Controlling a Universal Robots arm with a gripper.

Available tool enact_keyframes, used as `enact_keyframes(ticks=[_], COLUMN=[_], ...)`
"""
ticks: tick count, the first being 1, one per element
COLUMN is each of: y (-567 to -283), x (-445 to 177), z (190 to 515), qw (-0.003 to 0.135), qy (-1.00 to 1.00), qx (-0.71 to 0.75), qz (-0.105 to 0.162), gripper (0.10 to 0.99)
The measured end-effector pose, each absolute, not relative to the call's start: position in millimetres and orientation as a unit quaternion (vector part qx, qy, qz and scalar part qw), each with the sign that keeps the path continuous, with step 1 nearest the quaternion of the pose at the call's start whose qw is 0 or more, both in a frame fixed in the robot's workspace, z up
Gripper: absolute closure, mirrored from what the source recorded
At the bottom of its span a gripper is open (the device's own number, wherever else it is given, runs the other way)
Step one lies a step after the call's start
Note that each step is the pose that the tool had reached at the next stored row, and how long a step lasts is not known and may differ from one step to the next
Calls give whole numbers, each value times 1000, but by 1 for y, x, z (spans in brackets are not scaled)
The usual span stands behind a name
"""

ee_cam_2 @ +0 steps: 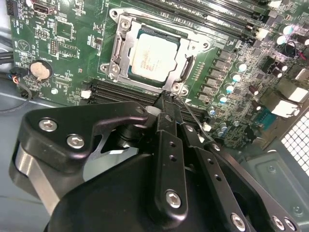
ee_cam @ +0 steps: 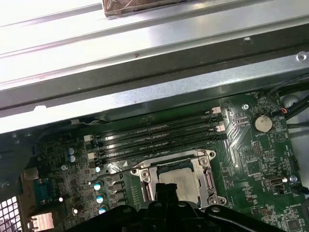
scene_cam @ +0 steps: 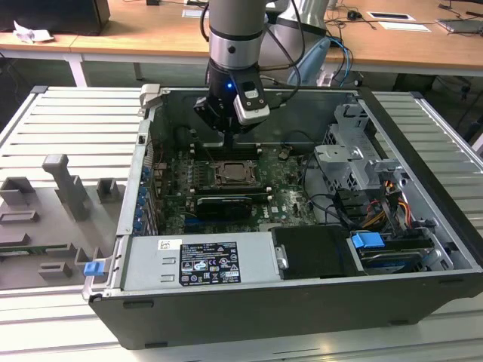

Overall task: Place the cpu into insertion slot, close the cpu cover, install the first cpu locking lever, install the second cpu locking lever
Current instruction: 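Install the first cpu locking lever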

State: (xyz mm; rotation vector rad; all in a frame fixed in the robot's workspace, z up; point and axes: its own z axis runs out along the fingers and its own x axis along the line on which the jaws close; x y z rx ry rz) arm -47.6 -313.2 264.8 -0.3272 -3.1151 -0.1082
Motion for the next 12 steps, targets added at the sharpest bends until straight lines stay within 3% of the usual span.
enact_keyframes(ticks=[12], y=[-313], x=[-48], z=[265], qw=[7], qy=[-999], qx=[5], qz=[-34], gripper=[980])
